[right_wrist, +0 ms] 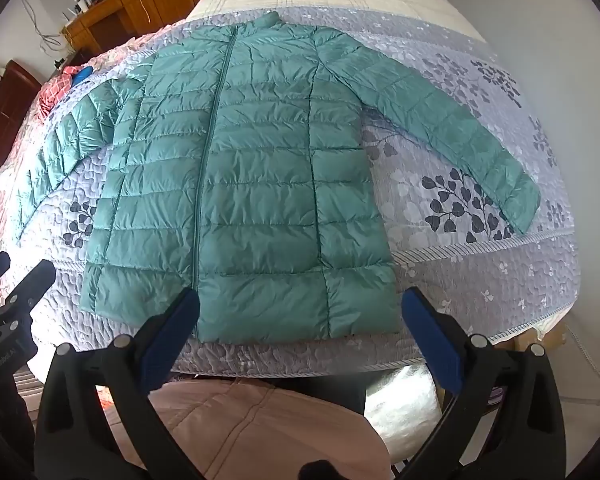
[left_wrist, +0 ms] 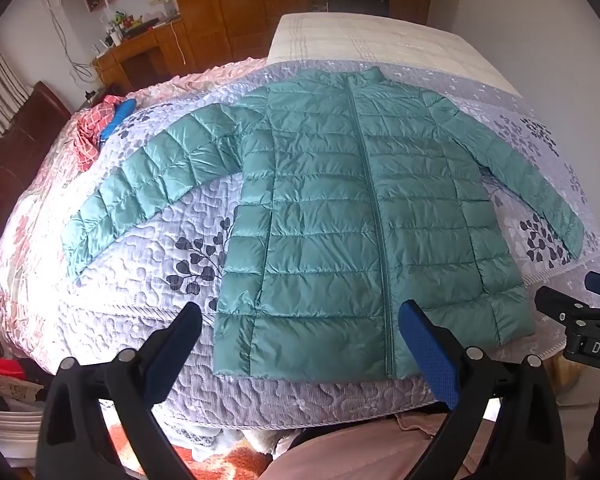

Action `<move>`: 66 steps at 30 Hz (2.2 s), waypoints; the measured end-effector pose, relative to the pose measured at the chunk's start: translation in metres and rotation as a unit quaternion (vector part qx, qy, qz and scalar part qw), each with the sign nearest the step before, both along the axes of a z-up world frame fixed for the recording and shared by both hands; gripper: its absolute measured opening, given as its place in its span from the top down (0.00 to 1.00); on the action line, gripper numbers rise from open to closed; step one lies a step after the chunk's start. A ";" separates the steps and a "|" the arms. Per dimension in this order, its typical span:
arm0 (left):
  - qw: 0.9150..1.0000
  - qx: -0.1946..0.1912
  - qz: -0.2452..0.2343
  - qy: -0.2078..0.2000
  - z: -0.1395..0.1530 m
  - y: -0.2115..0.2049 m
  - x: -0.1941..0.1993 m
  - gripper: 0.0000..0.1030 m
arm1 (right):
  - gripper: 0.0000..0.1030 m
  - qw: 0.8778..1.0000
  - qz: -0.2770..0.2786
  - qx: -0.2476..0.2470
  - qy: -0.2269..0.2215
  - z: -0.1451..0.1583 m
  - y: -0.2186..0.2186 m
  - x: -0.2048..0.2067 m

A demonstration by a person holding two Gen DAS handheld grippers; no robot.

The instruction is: Fold large clothes

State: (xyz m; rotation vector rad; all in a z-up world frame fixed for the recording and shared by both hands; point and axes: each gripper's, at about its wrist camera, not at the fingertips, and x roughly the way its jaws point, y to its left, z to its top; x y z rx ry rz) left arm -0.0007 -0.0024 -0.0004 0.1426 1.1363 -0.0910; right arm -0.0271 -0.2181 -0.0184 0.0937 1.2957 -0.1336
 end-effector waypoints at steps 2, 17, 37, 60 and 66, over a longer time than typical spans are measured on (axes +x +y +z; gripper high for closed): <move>1.000 0.000 0.000 -0.001 0.000 -0.002 0.000 0.04 | 0.03 1.000 -0.001 0.000 0.000 0.000 0.000 0.000; 1.000 -0.001 0.002 -0.003 0.002 0.003 -0.001 0.04 | 0.03 1.000 -0.001 0.006 0.000 -0.002 0.000 -0.001; 1.000 0.000 0.002 -0.004 0.003 0.004 0.000 0.04 | 0.03 1.000 -0.001 0.006 0.000 -0.001 0.000 -0.001; 1.000 0.000 0.002 -0.004 0.003 0.004 -0.001 0.04 | 0.03 1.000 -0.001 0.006 -0.001 -0.001 0.001 0.002; 1.000 0.001 0.002 -0.004 0.003 0.004 -0.001 0.04 | 0.03 1.000 -0.001 0.006 -0.001 -0.001 0.001 0.003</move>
